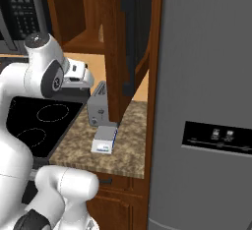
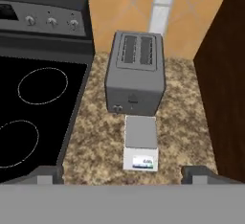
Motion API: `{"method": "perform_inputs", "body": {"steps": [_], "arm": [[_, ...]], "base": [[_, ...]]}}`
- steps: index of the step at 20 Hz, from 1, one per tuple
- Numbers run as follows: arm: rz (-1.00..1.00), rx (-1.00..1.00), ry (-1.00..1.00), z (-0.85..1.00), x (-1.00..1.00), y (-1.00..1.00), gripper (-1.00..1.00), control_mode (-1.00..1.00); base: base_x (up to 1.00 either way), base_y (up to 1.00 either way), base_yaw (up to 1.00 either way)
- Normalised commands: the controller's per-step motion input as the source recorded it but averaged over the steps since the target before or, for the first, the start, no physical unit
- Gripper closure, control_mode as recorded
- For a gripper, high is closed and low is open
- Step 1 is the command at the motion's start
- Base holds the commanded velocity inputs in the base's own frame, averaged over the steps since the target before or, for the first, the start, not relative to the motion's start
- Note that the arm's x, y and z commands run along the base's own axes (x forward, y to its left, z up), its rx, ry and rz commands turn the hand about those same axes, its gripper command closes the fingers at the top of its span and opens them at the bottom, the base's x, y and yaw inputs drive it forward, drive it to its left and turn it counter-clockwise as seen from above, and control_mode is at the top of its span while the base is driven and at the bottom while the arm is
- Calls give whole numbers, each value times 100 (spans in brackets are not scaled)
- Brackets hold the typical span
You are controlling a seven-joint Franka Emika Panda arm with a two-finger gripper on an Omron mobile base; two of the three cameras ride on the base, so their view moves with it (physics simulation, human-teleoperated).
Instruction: Pick the honey bottle and place it on the digital scale for weighing, and close the cabinet.
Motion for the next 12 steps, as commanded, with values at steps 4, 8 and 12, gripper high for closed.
{"method": "perform_inputs", "body": {"steps": [4,8,12], "arm": [[0,0,-47,84,-18,0,-100,-100],[0,0,-44,88,0,-8,-100,-100],[0,0,-25,79,-2,-9,-100,-100]], "base": [[0,0,0],[0,0,0],[0,0,0]]}}
